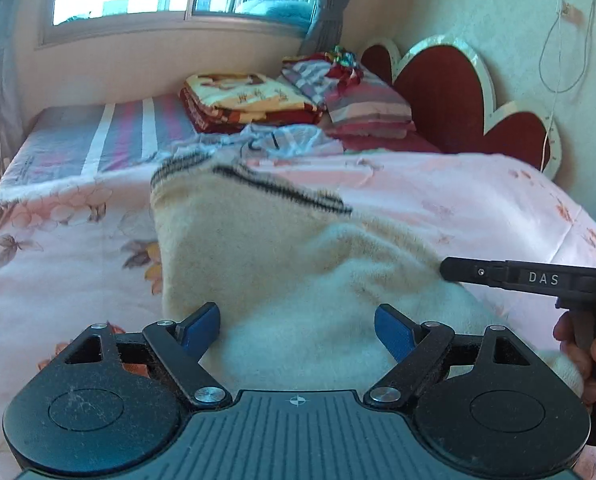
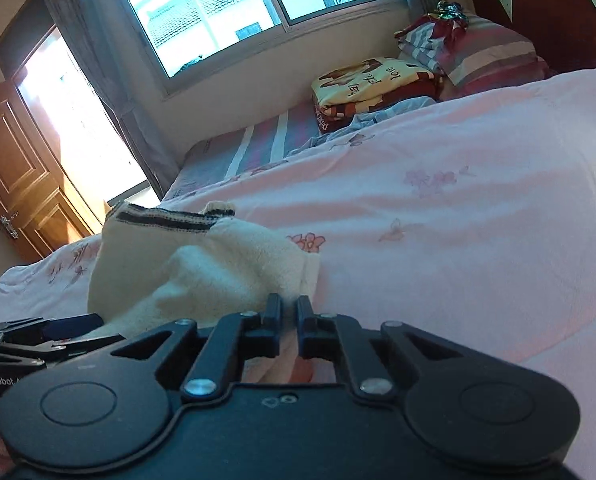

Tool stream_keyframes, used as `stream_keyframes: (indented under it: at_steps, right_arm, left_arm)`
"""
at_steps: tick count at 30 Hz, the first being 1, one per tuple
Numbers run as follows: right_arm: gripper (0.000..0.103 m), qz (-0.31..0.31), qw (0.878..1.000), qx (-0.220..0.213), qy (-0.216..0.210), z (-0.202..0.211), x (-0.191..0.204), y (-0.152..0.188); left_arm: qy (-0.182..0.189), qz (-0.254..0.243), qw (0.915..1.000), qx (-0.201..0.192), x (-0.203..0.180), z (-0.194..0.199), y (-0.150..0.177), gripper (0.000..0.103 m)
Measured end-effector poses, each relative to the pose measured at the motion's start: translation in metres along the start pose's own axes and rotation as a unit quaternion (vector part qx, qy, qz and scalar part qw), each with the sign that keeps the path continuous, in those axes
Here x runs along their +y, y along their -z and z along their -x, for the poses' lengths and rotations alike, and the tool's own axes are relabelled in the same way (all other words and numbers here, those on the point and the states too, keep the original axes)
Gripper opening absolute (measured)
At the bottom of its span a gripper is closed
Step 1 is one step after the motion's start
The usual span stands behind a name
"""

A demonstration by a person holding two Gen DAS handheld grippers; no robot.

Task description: Fold small clothes

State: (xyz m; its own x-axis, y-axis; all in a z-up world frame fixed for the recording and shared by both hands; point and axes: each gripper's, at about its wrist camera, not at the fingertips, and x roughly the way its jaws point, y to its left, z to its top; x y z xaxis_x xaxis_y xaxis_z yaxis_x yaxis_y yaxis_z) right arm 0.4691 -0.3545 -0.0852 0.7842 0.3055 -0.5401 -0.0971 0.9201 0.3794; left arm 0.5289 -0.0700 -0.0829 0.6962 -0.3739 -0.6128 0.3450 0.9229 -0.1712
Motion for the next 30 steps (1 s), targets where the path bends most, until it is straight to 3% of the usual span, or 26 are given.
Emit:
stream_keyframes:
  at_steps: [2,6,9,12,14,18,21,23,25,27,30]
  right_arm:
    - [0.024,-0.006,0.999,-0.031,-0.020,0.012,0.000,-0.011]
    - [0.021,0.039,0.998,-0.015,-0.042,-0.004,0.013,-0.032]
    - [0.021,0.093,0.994,0.017,-0.045,-0.027,0.030,-0.033]
    - [0.020,0.142,0.988,0.060,-0.006,-0.050,0.036,-0.018]
    - [0.018,0.147,0.988,0.055,-0.005,-0.053,0.033,-0.012]
    - [0.018,0.143,0.988,0.052,0.000,-0.049,0.036,-0.013]
    - [0.023,0.149,0.988,0.009,-0.030,-0.023,0.046,-0.020]
    - [0.020,0.161,0.986,0.012,-0.049,-0.021,0.055,-0.023]
    - [0.017,0.179,0.982,0.039,-0.050,-0.032,0.063,-0.022]
    - [0.016,0.193,0.978,0.078,-0.026,-0.050,0.064,-0.014]
    - [0.013,0.163,0.983,0.080,-0.027,-0.052,0.054,-0.014]
  left_arm:
    - [0.004,0.004,0.9992,-0.040,0.010,0.008,-0.015,0.085]
    - [0.020,0.034,0.9978,-0.053,0.035,-0.009,-0.042,0.085]
    - [0.034,0.062,0.9973,-0.022,0.048,-0.037,-0.046,0.085]
    - [0.033,0.083,0.9960,0.003,0.056,-0.055,-0.036,0.085]
    - [0.025,0.090,0.9956,0.008,0.058,-0.061,-0.028,0.085]
    - [0.000,0.072,0.9972,0.016,0.056,-0.059,-0.020,0.085]
    - [0.005,0.047,0.9985,-0.025,0.041,-0.029,-0.024,0.085]
    - [0.029,0.028,0.9982,-0.045,0.026,-0.013,-0.027,0.085]
    - [0.045,0.006,0.9985,-0.031,0.011,-0.017,-0.025,0.085]
    - [0.049,-0.010,0.9983,0.029,0.000,-0.038,-0.018,0.085]
    - [0.050,-0.010,0.9983,0.030,0.000,-0.044,-0.012,0.085]
